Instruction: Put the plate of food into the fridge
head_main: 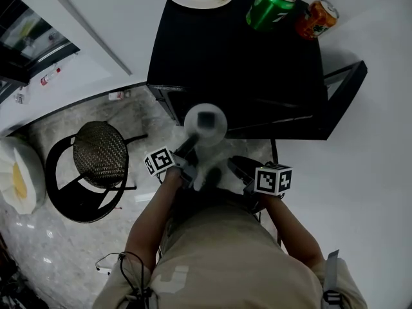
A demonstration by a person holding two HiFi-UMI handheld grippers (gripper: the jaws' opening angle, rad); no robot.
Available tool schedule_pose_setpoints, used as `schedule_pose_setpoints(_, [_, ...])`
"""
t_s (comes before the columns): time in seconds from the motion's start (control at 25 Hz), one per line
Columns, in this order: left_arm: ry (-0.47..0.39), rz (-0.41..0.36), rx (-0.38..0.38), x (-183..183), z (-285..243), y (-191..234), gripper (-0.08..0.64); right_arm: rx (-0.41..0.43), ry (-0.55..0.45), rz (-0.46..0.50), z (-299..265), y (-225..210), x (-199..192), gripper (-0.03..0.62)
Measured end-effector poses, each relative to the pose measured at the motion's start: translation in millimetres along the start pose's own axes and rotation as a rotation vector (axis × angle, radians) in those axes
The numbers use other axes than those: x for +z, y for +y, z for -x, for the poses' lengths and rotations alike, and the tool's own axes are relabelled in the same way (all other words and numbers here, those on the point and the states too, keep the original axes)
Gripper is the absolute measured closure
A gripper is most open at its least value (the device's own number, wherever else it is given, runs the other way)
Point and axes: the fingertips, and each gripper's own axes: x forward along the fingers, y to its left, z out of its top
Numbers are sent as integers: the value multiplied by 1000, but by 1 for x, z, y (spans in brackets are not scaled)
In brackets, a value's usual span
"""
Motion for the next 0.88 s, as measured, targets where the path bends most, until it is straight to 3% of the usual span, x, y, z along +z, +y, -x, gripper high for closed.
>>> schedule_pose_setpoints(0.56, [-6,-9,51,15,-22,26,538,-48,37,6,0,-17,-8,482])
schedule_pose_setpoints(0.88, [-36,29,56,19,-31,37,538,-68,26,-6,6,-24,-7,482])
